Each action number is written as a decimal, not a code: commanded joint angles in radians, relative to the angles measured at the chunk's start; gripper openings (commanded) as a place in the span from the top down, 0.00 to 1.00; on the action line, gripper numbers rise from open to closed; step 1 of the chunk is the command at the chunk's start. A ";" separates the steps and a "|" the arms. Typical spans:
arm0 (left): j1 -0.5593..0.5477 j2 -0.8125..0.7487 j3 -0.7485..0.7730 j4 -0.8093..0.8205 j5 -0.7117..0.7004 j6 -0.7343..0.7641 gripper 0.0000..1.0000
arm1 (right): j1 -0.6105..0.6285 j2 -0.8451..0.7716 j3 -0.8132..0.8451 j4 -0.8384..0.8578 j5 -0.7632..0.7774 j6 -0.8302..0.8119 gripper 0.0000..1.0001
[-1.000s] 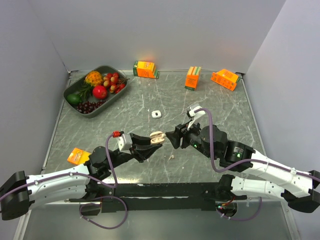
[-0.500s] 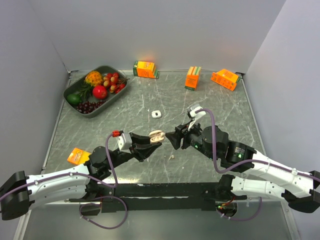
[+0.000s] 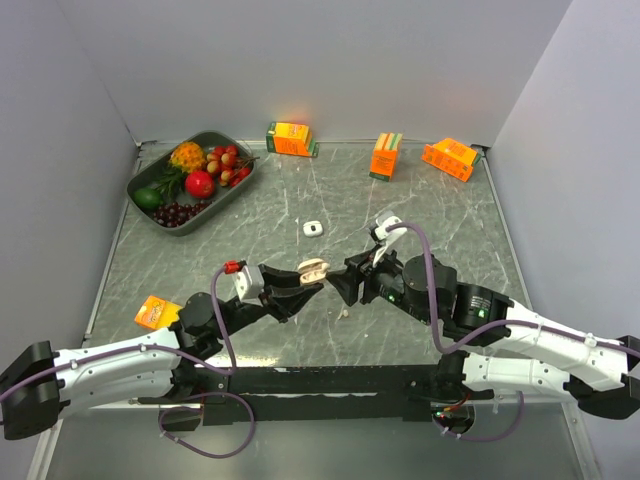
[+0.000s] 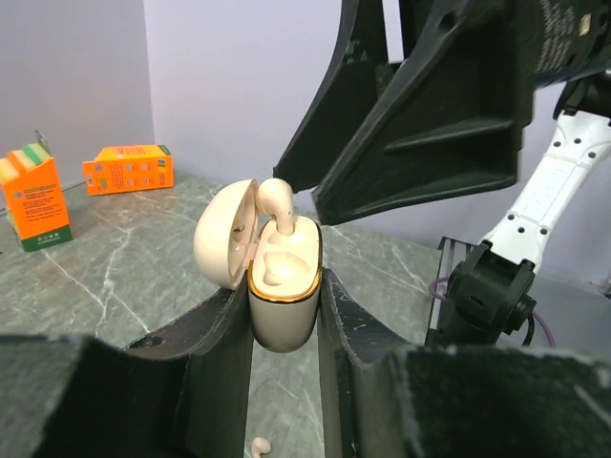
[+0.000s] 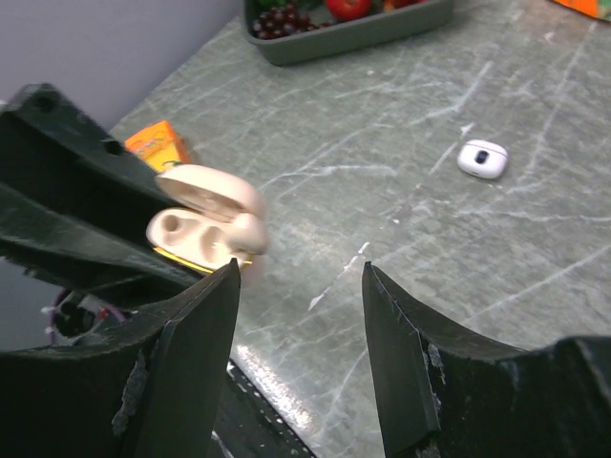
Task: Insert the wireless bluetooth earbuds into the charging case
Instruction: Place the earbud in the charging case.
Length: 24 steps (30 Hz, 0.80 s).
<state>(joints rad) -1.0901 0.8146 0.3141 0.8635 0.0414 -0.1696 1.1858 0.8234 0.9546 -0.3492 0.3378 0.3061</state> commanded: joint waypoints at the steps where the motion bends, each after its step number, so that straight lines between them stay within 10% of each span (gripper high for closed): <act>1: -0.004 0.008 0.019 0.034 0.000 0.013 0.99 | 0.031 0.005 0.061 0.046 -0.014 -0.012 0.38; 24: -0.004 -0.023 0.002 0.037 0.061 0.015 0.99 | -0.015 0.040 0.128 -0.089 0.147 0.008 0.39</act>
<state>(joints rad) -1.0908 0.8158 0.3141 0.8474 0.0643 -0.1688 1.1912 0.8463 1.0317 -0.4007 0.4637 0.3027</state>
